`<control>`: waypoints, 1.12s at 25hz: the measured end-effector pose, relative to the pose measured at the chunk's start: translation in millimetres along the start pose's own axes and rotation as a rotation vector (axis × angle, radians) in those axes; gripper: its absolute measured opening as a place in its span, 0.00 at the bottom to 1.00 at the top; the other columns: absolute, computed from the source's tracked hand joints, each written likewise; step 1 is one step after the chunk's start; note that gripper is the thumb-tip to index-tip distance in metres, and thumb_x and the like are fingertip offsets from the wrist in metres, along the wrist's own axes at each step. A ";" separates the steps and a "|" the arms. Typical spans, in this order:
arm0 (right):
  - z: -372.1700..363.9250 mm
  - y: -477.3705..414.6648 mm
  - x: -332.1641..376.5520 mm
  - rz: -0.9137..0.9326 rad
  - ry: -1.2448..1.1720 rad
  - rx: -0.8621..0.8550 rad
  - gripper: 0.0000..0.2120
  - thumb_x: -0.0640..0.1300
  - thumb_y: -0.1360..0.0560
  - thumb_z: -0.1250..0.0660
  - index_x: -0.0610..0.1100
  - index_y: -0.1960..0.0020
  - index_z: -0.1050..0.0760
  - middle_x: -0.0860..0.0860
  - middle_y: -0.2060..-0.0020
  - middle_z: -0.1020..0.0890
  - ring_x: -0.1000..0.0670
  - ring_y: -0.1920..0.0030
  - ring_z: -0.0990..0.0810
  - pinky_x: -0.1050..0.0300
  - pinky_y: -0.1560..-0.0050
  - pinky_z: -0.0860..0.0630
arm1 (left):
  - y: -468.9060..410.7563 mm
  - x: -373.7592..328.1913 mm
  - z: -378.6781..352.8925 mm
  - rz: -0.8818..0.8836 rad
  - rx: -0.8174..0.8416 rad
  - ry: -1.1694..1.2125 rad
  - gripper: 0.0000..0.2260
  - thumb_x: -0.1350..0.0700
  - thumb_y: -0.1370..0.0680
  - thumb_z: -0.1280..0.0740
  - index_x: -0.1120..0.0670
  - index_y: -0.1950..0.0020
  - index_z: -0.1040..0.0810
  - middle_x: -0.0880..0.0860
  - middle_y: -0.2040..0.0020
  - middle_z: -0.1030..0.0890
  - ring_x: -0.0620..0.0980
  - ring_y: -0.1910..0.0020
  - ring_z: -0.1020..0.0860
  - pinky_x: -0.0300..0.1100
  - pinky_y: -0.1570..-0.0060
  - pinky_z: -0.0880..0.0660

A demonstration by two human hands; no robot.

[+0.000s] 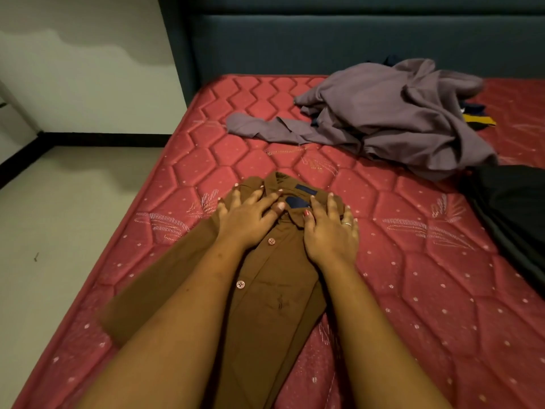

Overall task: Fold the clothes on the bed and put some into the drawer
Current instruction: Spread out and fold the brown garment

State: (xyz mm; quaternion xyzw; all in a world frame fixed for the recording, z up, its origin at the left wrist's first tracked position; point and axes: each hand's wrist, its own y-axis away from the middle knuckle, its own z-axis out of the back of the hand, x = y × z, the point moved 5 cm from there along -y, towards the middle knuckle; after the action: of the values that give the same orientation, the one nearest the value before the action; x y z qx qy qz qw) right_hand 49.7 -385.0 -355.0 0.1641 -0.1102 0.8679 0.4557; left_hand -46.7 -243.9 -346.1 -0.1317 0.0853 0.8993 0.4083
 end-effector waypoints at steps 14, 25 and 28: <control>22.3 90.9 19.7 -0.291 -1.008 0.181 0.47 0.34 0.35 0.29 0.63 0.25 0.43 0.40 0.29 0.38 0.42 0.32 0.31 0.50 0.35 0.28 | 249.9 84.9 32.3 0.796 -0.457 0.455 0.23 0.45 0.23 0.34 0.44 0.28 0.31 0.60 0.25 0.41 0.63 0.27 0.44 0.59 0.29 0.45; 89.4 122.9 5.8 -0.184 -1.241 0.160 0.39 0.21 0.27 0.45 0.45 0.22 0.47 0.45 0.29 0.31 0.50 0.35 0.28 0.60 0.40 0.28 | 235.3 14.0 67.8 0.613 -0.250 1.454 0.28 0.76 0.27 0.36 0.57 0.30 0.30 0.58 0.40 0.22 0.52 0.50 0.23 0.36 0.68 0.22; 134.4 131.6 -19.9 -0.156 -1.232 0.081 0.38 0.21 0.26 0.46 0.45 0.22 0.49 0.44 0.30 0.31 0.49 0.35 0.28 0.59 0.41 0.29 | 227.2 -24.9 94.4 0.479 -0.220 1.465 0.28 0.77 0.27 0.38 0.57 0.29 0.31 0.57 0.37 0.24 0.51 0.49 0.23 0.33 0.68 0.23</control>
State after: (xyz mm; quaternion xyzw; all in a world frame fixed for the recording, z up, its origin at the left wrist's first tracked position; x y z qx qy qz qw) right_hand -23.7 -519.6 -244.2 0.6594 -0.3077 0.5814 0.3640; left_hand -218.7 -385.1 -238.2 -0.7100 0.2695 0.6500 0.0272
